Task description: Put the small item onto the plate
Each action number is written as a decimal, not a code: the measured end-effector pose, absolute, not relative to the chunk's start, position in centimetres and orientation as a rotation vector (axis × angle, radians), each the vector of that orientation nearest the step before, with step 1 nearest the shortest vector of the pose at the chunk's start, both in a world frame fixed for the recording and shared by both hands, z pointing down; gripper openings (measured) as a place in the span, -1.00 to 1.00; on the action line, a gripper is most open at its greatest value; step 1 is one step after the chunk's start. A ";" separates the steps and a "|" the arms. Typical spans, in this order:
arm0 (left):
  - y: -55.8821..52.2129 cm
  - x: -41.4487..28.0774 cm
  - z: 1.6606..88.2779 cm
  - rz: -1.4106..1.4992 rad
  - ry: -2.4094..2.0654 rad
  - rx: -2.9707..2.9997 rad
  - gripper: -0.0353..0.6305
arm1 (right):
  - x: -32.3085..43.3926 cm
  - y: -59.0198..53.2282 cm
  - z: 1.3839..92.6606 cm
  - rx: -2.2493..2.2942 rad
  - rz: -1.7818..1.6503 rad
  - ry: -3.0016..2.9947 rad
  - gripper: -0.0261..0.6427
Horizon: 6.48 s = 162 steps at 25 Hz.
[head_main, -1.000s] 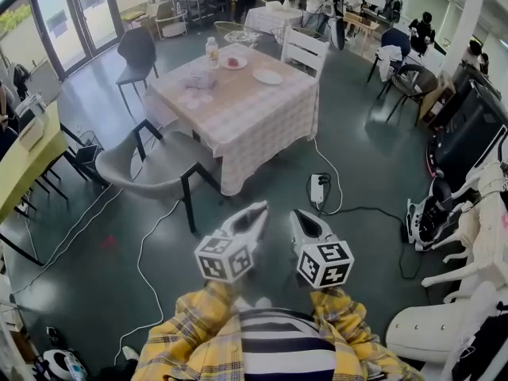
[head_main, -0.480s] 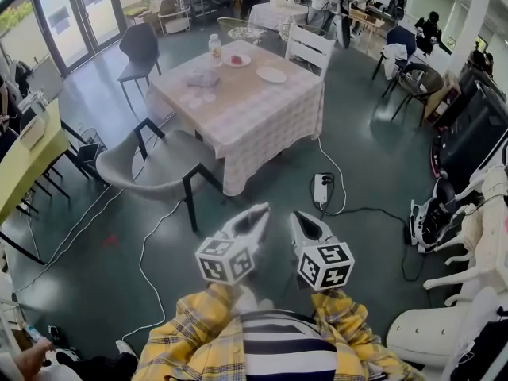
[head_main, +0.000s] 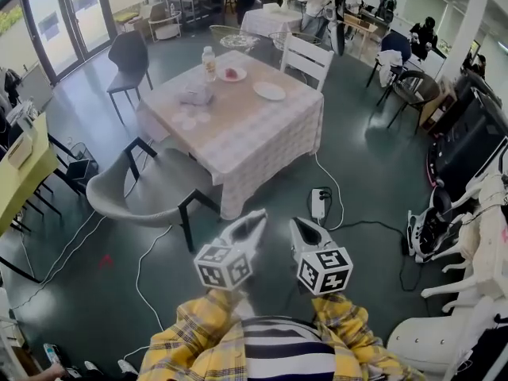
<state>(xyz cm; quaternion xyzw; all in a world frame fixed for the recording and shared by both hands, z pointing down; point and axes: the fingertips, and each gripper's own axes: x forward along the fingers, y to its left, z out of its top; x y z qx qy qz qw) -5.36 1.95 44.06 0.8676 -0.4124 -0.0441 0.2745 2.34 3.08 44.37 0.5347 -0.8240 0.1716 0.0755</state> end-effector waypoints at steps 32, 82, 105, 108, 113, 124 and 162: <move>-19.1 -4.7 44.1 -0.080 -1.070 2.344 -0.58 | 3.2 -18.8 43.6 1.666 0.497 -2.446 -0.93; -45.8 1.7 45.6 -0.062 -1.129 2.235 -0.58 | 7.1 -45.7 44.5 1.451 0.487 -2.469 -0.93; -55.9 2.8 49.2 -0.058 -1.255 2.066 -0.58 | 7.9 -56.5 46.3 1.251 0.500 -2.506 -0.93; -57.0 3.0 49.8 -0.050 -1.276 2.037 -0.58 | 7.9 -57.7 47.1 1.205 0.513 -2.506 -0.93; -58.8 3.0 50.7 -0.057 -1.300 1.998 -0.58 | 7.7 -59.6 48.0 1.144 0.528 -2.509 -0.93; -61.2 3.6 52.7 -0.037 -1.311 1.912 -0.58 | 7.6 -61.9 49.8 1.031 0.586 -2.505 -0.93; -62.2 2.5 54.9 0.308 -1.472 2.017 -0.21 | 6.3 -63.0 51.3 0.938 0.623 -2.508 -0.93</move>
